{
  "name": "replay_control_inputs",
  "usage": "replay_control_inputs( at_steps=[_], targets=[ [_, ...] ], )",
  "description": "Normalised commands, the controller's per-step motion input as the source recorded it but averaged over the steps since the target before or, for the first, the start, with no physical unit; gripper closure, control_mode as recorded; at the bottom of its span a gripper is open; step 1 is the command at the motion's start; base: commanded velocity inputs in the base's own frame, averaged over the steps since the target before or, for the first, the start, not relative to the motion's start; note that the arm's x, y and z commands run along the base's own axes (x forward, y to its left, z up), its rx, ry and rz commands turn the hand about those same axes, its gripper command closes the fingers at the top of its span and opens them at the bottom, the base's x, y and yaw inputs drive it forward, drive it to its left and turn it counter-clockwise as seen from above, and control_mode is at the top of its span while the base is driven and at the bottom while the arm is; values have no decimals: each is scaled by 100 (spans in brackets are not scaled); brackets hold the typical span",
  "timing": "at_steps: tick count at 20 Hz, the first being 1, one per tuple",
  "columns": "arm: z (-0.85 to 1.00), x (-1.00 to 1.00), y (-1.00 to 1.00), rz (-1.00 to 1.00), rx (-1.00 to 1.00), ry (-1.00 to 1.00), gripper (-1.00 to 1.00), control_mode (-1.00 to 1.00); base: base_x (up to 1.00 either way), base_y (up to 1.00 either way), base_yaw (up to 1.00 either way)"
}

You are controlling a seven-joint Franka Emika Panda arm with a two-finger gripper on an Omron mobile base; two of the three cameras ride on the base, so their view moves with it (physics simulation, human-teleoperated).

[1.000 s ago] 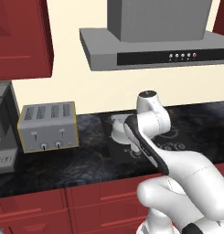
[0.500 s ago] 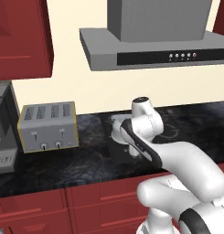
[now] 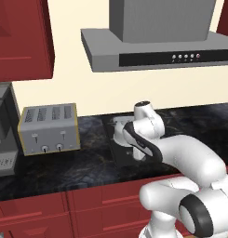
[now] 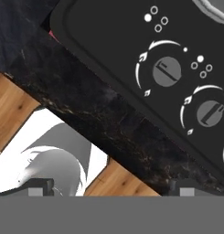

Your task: Lower the heat of the kettle.

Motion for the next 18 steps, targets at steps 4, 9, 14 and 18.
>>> replay_control_inputs(
  at_steps=[4, 9, 14, 18],
  targets=[
    [-21, 9, -15, 5, 0, 4, -100, -100, 0, 0, 0],
    [-13, 11, 0, 3, 0, 4, -100, -100, 0, 0, 0],
    [-11, 4, 0, 1, 0, 2, -100, -100, 0, 0, 0],
    [-6, 3, 0, 1, 0, 1, -100, -100, 0, 0, 0]
  ],
)
